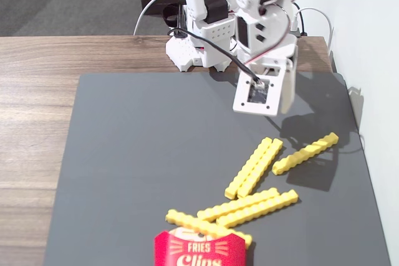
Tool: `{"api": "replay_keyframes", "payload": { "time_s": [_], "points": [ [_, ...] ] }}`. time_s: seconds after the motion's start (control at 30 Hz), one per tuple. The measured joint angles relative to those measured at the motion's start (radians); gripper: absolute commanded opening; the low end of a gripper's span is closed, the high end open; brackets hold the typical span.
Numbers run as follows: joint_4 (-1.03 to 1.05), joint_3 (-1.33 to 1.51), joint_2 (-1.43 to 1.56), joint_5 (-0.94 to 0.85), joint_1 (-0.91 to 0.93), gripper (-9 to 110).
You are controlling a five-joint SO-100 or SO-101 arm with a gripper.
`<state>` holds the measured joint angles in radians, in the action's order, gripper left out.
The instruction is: Grab a fry
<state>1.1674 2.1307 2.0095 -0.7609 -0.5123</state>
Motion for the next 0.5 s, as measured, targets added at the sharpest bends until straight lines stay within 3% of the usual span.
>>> {"api": "replay_keyframes", "payload": {
  "time_s": [0.5],
  "points": [
    [-0.1, -0.215, -0.311, 0.252, -0.031, 20]
  ]
}}
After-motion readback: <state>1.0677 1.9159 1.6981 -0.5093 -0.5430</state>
